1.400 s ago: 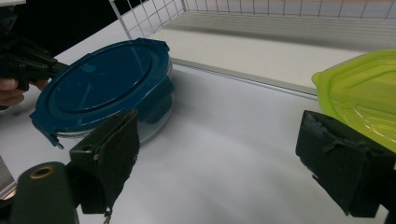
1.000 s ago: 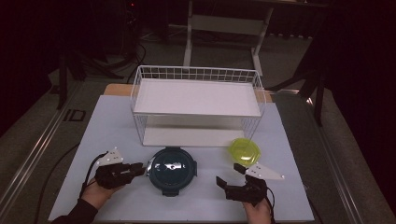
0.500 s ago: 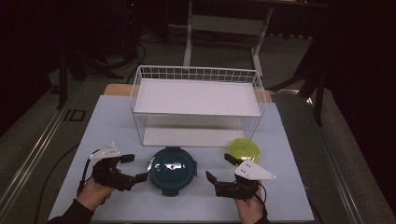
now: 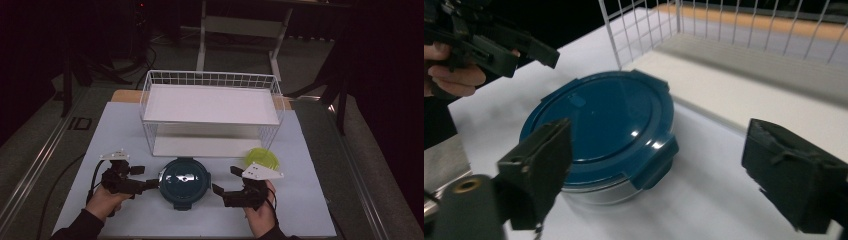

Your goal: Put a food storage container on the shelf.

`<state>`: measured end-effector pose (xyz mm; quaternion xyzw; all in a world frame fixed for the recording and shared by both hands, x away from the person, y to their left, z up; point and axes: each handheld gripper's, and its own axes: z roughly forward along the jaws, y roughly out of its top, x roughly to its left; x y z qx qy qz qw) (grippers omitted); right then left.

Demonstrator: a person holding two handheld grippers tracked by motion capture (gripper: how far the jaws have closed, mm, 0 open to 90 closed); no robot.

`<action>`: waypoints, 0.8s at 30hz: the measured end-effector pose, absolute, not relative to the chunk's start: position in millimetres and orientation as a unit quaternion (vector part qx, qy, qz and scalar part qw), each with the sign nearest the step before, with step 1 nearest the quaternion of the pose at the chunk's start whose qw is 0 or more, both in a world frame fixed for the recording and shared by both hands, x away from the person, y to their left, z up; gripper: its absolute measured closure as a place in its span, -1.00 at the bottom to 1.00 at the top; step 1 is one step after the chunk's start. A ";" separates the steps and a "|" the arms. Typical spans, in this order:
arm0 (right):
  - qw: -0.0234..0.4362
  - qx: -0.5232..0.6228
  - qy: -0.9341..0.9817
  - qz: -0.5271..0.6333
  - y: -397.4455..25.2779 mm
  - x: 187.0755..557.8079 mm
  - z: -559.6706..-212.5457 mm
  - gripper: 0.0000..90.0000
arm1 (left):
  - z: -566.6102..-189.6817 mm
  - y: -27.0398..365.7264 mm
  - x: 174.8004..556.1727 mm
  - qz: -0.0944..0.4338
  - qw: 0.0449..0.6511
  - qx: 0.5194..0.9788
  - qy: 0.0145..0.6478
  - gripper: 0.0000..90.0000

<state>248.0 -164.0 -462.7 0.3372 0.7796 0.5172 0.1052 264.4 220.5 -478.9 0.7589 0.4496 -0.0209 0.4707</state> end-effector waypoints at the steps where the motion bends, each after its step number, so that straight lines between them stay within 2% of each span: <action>1: 0.105 0.340 0.782 0.512 -162.3 248.8 -463.1 -0.75 | -480.2 219.8 265.9 -0.026 0.468 0.759 0.453 -0.88; 3: 0.104 0.344 0.784 0.507 -158.8 249.8 -464.0 -0.77 | -483.7 220.0 269.4 -0.034 0.463 0.755 0.463 -0.84; 4: 0.093 0.349 0.783 0.507 -157.1 250.6 -465.3 -0.77 | -485.8 220.4 271.3 -0.044 0.464 0.750 0.469 -0.74; 8: 0.070 0.373 0.776 0.504 -156.7 255.8 -468.4 -0.77 | -493.6 219.9 278.8 -0.077 0.456 0.737 0.493 -0.67; 12: 0.066 0.379 0.775 0.501 -156.3 257.1 -468.9 -0.76 | -500.2 217.4 284.3 -0.107 0.437 0.731 0.514 -0.58; 24: 0.031 0.392 0.775 0.495 -153.6 260.7 -471.1 -0.64 | -510.9 214.6 293.9 -0.173 0.419 0.705 0.546 -0.16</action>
